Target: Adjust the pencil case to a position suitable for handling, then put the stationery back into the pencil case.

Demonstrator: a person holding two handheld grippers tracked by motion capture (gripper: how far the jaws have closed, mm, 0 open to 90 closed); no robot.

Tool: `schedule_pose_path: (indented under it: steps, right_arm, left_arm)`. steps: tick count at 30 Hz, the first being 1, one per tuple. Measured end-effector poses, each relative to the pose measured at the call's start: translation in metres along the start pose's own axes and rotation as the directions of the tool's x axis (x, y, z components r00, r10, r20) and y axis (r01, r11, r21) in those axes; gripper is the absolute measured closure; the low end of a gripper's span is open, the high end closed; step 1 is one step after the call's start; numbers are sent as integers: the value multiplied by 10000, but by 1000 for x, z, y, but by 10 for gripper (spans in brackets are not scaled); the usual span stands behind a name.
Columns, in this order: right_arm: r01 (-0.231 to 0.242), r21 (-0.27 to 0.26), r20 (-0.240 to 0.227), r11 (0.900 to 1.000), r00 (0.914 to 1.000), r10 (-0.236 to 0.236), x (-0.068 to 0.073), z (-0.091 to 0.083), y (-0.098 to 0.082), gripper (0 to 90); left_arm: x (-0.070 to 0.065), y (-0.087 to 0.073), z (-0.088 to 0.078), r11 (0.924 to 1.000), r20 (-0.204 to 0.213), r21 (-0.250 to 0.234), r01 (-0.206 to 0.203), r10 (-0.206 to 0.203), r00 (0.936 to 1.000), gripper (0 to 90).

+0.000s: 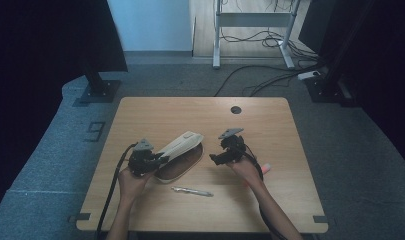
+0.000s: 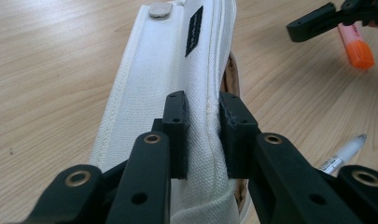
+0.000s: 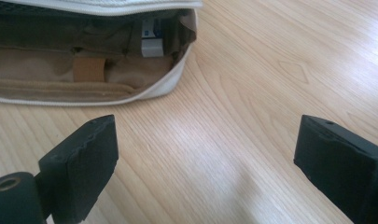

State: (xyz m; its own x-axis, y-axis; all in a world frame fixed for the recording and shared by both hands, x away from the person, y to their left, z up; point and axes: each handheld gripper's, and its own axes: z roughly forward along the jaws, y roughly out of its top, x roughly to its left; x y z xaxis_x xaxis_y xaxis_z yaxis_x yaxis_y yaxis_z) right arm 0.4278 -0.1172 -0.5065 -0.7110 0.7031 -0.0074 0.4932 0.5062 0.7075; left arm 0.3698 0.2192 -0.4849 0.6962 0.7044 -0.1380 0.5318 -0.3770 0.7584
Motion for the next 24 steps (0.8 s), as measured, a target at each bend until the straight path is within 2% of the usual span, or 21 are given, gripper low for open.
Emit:
schedule_pose_path:
  steps: [14,24]
  right_arm:
    - [-265,-6,293,9996,9992,265,-6,-22,-16,65]
    - [-427,-100,334,9990,9985,430,-7,-41,-34,123]
  left_arm:
    - [0,0,0,10000,44,9,30,-30,10000,738]
    - [1,0,-1,9999,129,-11,101,-101,9999,735]
